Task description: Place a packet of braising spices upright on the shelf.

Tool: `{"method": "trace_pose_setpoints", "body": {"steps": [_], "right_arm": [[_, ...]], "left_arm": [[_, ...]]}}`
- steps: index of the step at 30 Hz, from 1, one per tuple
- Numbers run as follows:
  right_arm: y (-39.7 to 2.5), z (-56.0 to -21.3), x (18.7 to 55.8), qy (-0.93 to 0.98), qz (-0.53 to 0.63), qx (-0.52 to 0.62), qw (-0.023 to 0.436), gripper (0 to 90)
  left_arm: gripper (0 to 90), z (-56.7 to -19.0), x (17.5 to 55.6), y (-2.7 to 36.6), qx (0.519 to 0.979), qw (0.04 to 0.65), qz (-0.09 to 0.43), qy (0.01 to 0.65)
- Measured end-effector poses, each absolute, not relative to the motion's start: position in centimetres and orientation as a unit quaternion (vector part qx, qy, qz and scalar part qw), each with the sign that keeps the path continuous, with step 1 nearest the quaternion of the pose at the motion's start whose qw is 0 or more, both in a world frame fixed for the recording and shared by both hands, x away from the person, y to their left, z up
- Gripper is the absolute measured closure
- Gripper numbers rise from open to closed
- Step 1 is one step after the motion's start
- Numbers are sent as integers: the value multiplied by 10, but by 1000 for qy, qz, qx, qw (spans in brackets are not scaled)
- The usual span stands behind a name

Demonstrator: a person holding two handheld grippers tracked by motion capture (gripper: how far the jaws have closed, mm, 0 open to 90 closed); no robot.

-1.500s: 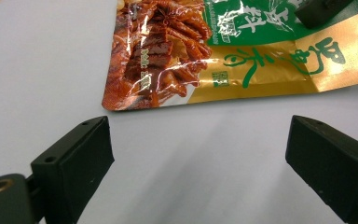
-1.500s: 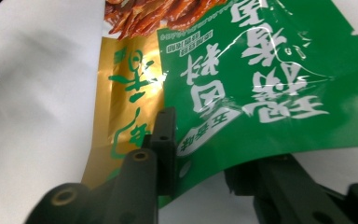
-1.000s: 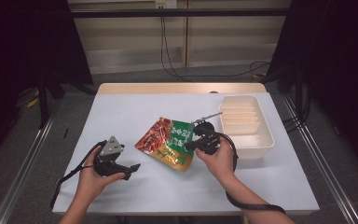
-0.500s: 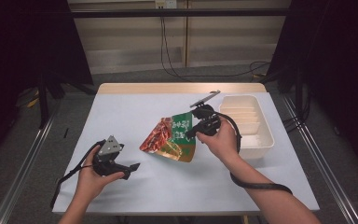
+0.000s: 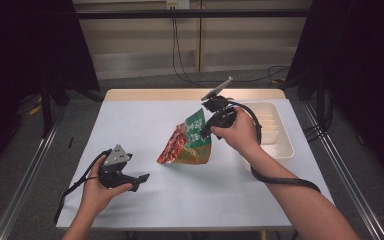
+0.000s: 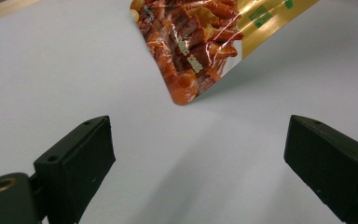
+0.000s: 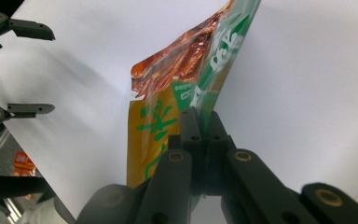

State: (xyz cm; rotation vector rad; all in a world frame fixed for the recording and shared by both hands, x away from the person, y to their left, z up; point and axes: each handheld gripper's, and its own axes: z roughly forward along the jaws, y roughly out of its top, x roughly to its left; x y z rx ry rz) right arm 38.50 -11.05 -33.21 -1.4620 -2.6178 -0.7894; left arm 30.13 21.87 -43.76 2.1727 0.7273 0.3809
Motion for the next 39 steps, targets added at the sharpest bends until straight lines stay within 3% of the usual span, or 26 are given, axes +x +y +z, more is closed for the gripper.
{"method": "trace_pose_setpoints", "body": {"steps": [19, 39], "right_arm": [[-120, -284, 393, -873, -217, -436, 22, 900], [-121, -248, 395, -905, -178, -386, -12, 900]], "left_arm": [[71, -436, 302, 220, 858, 398, 153, 286], [66, -434, 300, 218, 856, 405, 155, 283]]}}
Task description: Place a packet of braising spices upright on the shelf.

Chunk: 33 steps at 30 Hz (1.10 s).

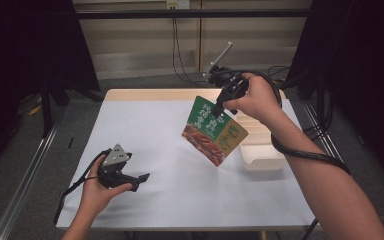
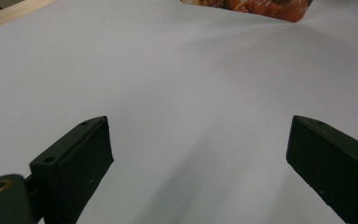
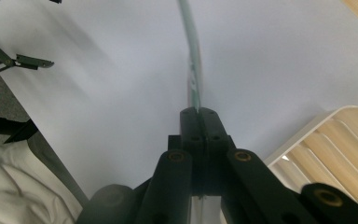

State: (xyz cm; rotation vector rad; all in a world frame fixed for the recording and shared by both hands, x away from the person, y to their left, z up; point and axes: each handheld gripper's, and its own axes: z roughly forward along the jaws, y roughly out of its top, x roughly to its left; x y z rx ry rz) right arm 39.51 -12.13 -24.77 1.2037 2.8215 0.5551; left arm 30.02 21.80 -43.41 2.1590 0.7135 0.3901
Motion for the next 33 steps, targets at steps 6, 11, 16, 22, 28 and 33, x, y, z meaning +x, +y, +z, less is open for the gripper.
{"method": "trace_pose_setpoints", "body": {"steps": [6, 11, 16, 22, 28, 33], "right_arm": [[-127, -245, 395, 913, 162, 374, 18, 900], [-132, -237, 396, 914, 159, 372, 19, 900], [-136, -232, 397, 922, 163, 351, 25, 900], [-140, -226, 399, 927, 153, 341, 31, 900], [-143, -217, 400, 928, 154, 337, 29, 900], [-145, -211, 402, 929, 154, 337, 31, 900]], "left_arm": [[66, -434, 300, 218, 856, 405, 154, 282], [66, -435, 300, 217, 856, 407, 150, 281], [66, -434, 300, 217, 856, 406, 152, 283], [66, -434, 300, 218, 855, 408, 152, 282], [66, -433, 300, 218, 855, 406, 152, 283], [67, -433, 300, 218, 855, 409, 151, 280]]}}
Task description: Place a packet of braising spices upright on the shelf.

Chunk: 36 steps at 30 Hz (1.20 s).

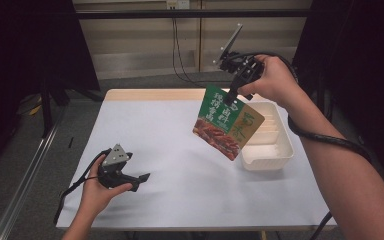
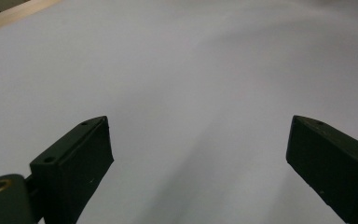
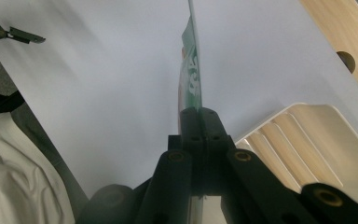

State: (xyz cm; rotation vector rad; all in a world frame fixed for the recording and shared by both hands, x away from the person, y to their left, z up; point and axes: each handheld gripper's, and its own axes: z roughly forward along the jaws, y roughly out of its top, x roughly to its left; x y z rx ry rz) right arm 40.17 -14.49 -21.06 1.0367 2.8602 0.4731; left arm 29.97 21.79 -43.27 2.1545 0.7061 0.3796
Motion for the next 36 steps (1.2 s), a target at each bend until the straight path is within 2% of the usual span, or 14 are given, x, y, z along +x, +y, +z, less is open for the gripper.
{"method": "trace_pose_setpoints", "body": {"steps": [15, 36], "right_arm": [[-156, -203, 407, 930, 154, 333, 29, 900], [-193, -176, 411, 920, 156, 356, 54, 900]], "left_arm": [[68, -432, 299, 217, 855, 409, 153, 279], [68, -432, 300, 217, 855, 411, 149, 278]]}}
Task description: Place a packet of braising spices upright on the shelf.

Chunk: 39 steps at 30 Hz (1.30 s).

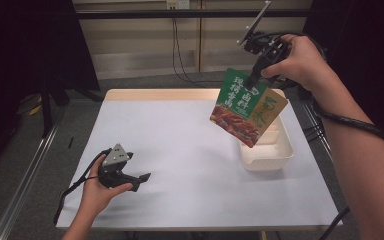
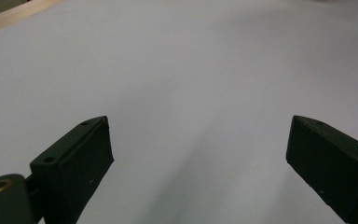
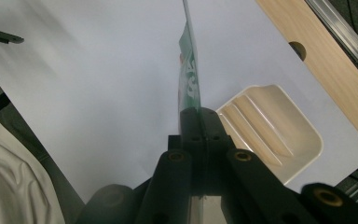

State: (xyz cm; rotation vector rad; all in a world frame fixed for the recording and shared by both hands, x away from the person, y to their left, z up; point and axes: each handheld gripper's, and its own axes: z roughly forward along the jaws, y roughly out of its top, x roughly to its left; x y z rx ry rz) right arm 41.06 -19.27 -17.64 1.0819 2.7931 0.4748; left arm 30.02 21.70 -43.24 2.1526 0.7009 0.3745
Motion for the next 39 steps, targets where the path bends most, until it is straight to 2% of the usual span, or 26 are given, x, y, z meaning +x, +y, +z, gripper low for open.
{"method": "trace_pose_setpoints", "body": {"steps": [39], "right_arm": [[-265, -197, 388, 903, 129, 409, 35, 900]], "left_arm": [[68, -434, 300, 214, 859, 401, 154, 278]]}}
